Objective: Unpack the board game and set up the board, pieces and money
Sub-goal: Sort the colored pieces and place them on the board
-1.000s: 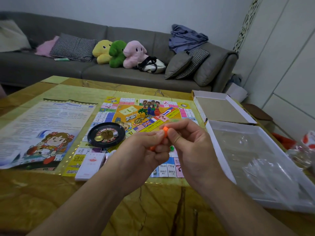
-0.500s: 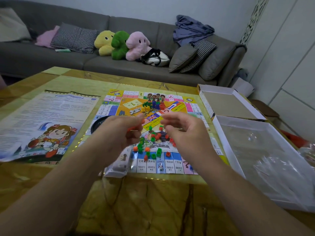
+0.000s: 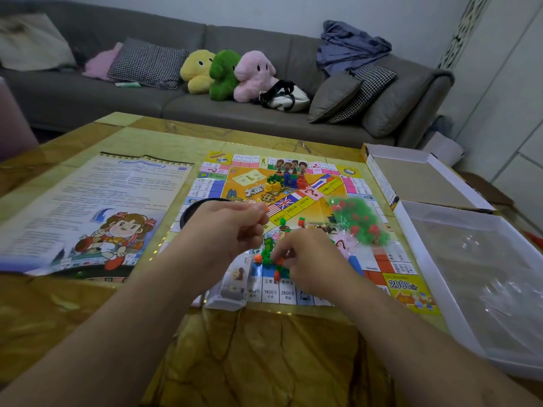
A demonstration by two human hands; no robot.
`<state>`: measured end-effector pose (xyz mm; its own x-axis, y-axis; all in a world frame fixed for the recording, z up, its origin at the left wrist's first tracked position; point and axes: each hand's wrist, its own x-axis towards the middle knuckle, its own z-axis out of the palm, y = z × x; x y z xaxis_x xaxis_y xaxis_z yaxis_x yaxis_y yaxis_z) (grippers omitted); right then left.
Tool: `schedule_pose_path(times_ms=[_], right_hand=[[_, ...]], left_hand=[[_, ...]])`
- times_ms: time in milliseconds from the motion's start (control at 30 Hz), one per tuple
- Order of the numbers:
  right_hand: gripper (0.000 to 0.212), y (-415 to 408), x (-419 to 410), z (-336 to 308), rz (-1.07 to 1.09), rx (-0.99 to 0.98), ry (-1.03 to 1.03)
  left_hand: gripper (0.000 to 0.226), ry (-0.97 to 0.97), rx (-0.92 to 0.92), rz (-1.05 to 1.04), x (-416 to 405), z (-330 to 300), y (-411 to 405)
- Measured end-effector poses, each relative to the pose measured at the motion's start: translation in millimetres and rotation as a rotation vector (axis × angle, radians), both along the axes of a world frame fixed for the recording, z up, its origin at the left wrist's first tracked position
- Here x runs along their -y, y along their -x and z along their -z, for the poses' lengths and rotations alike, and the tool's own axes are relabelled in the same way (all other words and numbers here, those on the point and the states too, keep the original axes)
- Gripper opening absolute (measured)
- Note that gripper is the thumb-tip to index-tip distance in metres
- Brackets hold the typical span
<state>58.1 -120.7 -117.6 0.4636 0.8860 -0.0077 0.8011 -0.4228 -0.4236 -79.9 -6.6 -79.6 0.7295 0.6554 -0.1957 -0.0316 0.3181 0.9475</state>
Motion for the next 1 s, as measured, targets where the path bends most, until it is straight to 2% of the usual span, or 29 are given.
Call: schedule_pose_path(times_ms=[100,200,333,400,533,800,1000], right_hand=[[0.024,-3,3,2,0.005,0.006,-0.049],[0.019,-12,11,-8,0.081,-0.093,-0.228],[0.020,-14,35,-47,0.140,-0.577,-0.530],[0.018,-12,46,-60,0.105,-0.709,-0.613],[0.015,-6,58,-63,0.032,-0.720,-0.651],[0.009,-6,67,-57,0.053,-0.949,-0.688],[0.017,-2,67,-56,0.085,-1.115,-0.720]], left_hand=[[0.019,-0.001,0.026,0.066,4,-1,0],[0.015,-0.028,0.018,0.111,6,-2,2],[0.014,-0.047,-0.012,0.154,16,-3,1],[0.013,-0.050,-0.015,0.203,23,-6,0],[0.016,0.007,0.051,0.282,38,-12,-1],[0.016,0.024,0.070,0.294,53,-17,-3],[0.026,0.019,0.105,0.306,57,-18,-6]])
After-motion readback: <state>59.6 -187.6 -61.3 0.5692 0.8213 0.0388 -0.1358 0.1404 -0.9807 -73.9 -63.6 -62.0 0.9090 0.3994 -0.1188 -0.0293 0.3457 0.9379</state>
